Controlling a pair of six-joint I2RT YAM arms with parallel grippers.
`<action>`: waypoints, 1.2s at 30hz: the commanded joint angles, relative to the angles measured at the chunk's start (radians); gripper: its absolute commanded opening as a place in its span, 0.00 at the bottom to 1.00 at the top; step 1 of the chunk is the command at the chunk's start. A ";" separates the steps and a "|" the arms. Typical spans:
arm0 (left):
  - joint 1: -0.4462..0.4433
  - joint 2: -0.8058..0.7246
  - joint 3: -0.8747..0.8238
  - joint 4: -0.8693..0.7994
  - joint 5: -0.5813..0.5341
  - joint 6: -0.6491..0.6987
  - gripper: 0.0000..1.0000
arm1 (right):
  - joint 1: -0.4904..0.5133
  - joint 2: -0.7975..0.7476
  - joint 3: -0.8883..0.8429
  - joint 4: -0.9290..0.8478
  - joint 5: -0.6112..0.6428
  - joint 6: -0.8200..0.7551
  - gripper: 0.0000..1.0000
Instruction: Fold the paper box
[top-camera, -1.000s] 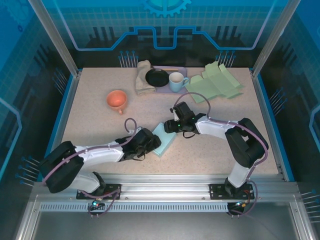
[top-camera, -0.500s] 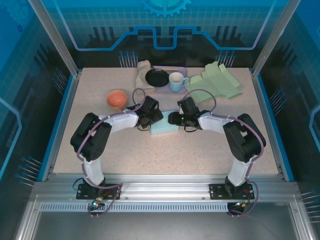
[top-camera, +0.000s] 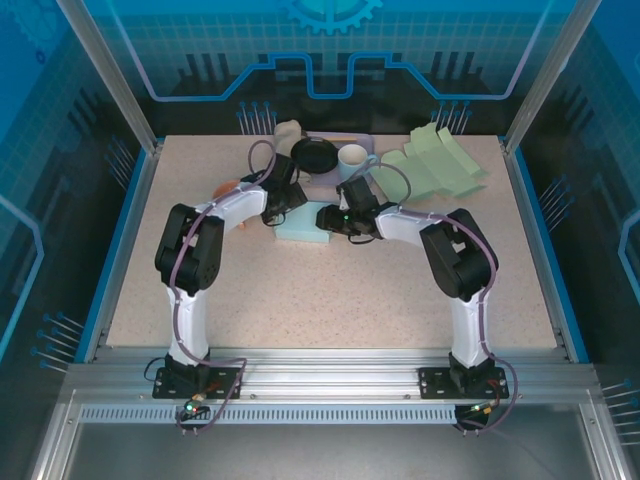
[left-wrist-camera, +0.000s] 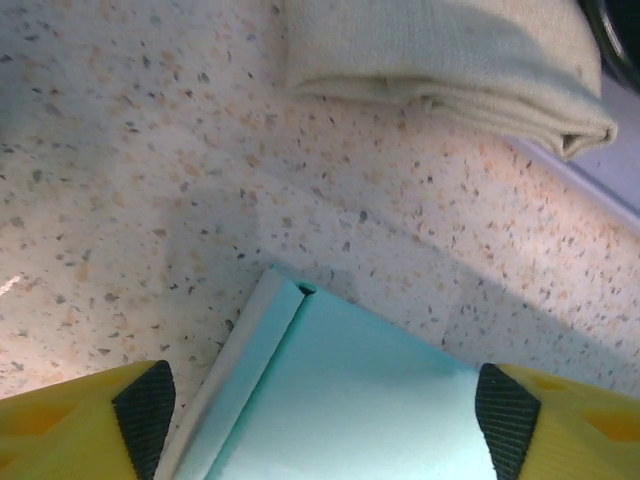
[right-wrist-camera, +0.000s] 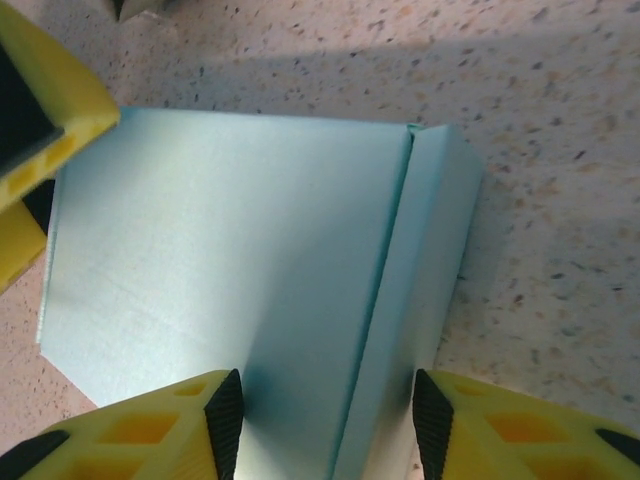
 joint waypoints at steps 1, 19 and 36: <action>0.009 0.008 0.086 -0.108 -0.059 0.049 0.88 | 0.012 -0.017 0.026 -0.045 -0.014 -0.010 0.54; -0.212 -0.520 -0.343 0.069 -0.180 0.177 0.92 | -0.254 -0.150 0.142 -0.515 0.389 0.008 0.55; -0.320 -0.581 -0.466 0.134 -0.156 0.222 0.92 | -0.458 -0.015 0.176 -0.383 0.241 0.242 0.51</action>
